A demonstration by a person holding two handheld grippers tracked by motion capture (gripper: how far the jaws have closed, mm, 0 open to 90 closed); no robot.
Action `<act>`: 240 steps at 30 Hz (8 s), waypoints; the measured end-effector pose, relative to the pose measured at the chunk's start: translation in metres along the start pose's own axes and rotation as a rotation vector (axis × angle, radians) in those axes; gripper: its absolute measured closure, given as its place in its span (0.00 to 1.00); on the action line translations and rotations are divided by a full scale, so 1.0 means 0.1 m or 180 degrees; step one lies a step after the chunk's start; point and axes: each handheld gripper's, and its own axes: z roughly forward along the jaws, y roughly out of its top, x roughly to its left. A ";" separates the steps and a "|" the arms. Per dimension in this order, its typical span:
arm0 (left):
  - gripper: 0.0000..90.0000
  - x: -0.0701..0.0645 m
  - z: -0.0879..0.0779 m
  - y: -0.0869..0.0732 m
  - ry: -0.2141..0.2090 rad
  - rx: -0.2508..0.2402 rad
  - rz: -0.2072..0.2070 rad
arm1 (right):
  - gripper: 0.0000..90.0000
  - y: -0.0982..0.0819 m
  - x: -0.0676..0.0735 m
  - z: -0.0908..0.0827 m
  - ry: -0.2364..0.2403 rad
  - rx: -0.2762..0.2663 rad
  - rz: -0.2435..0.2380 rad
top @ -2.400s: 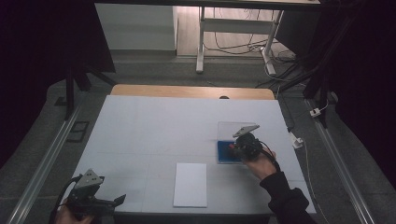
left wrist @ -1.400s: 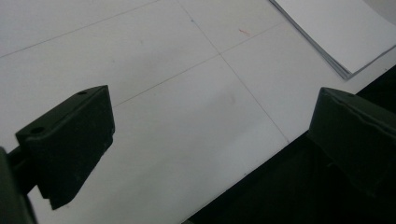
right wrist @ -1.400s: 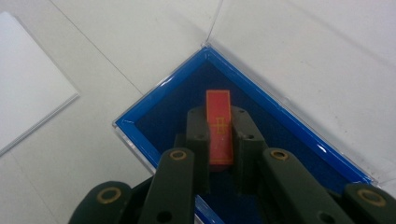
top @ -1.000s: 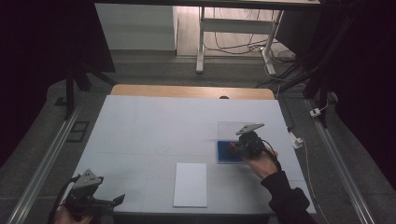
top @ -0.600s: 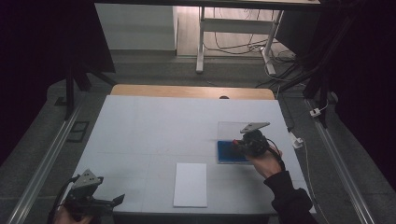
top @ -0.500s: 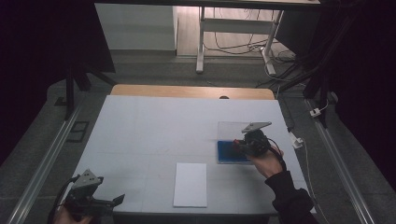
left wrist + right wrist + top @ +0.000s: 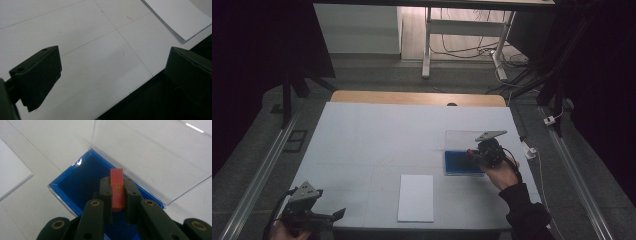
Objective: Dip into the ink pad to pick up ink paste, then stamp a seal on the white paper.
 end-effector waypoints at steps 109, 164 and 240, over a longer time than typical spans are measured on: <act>0.01 0.04 0.00 0.00 -0.0083 -0.0004 -0.0061 | 0.90 0.14 0.62 -0.21 0.0573 -0.0270 -0.0425; 0.02 0.05 0.01 0.01 -0.0106 -0.0003 -0.0060 | 0.90 0.23 1.38 0.14 0.1065 -0.0070 -0.0951; 0.02 0.06 0.04 0.05 -0.0148 0.0026 -0.0040 | 0.90 0.06 1.63 0.46 0.1189 -0.0021 -0.1157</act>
